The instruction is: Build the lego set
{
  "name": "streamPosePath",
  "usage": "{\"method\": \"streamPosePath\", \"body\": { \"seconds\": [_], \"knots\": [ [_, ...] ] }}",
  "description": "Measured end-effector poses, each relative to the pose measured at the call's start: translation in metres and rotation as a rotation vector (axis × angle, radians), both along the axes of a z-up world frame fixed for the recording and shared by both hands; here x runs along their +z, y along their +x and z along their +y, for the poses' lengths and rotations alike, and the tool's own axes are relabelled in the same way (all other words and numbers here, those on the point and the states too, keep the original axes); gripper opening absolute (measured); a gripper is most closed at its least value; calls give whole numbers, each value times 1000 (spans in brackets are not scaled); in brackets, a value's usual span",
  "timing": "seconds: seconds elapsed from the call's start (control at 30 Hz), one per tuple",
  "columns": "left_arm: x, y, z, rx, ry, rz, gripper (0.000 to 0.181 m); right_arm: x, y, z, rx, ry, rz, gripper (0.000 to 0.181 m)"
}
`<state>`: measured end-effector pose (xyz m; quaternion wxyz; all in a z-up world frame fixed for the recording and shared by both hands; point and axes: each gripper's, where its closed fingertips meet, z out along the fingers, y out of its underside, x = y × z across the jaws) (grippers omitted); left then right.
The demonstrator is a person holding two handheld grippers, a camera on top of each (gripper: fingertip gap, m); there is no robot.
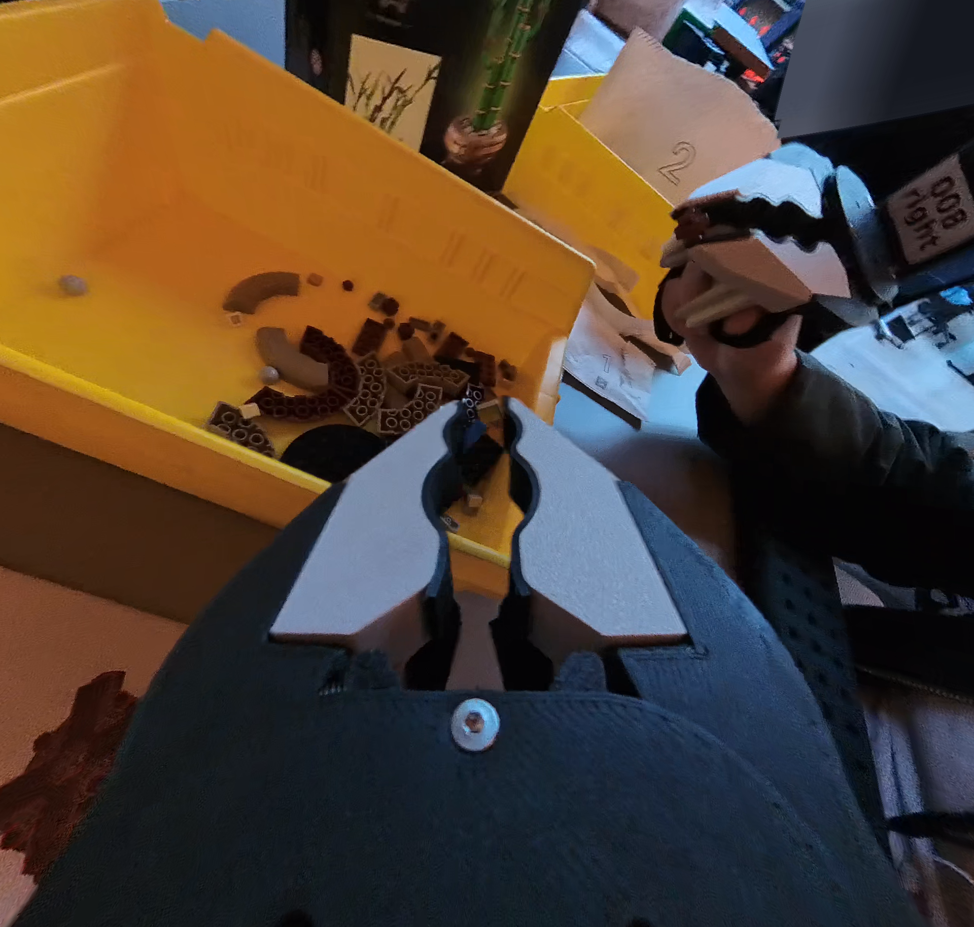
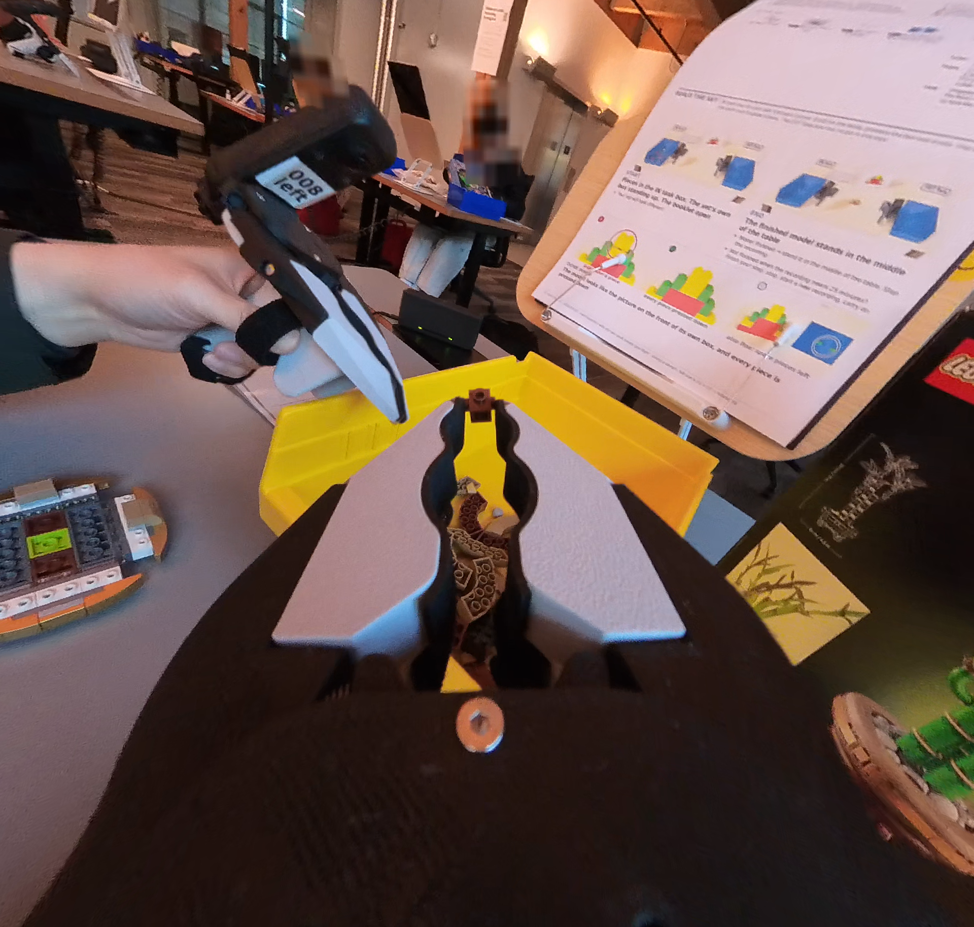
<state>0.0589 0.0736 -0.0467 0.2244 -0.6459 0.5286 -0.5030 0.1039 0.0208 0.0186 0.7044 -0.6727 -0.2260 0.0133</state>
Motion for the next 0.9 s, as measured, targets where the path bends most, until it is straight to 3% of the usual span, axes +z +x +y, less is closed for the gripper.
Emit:
{"method": "streamPosePath", "body": {
  "seconds": [0.03, 0.1, 0.23, 0.37, 0.53, 0.63, 0.9],
  "knots": [
    [1, 1, 2, 14, -7, 10, 31, -2, 1, 1, -9, -8, -2, 9],
    [3, -2, 0, 8, -22, 11, 40, -7, 1, 4, -18, -22, -22, 9],
    [10, -9, -2, -3, -72, -24, 37, -14, -7, 4, 4, -29, -65, 9],
    [40, -15, -37, -147, -218, -129, 28, 13, -42, -26, 214, 175, -73, 9],
    [102, -32, -103, -450, -435, -319, 22, 64, -75, -78, 567, 368, 196, 8],
    [114, -37, -123, -514, -432, -333, 20, 77, -75, -93, 699, 386, 329, 9],
    [127, -45, -137, -526, -380, -336, 17, 76, -76, -94, 736, 373, 351, 9]
  ]
}}
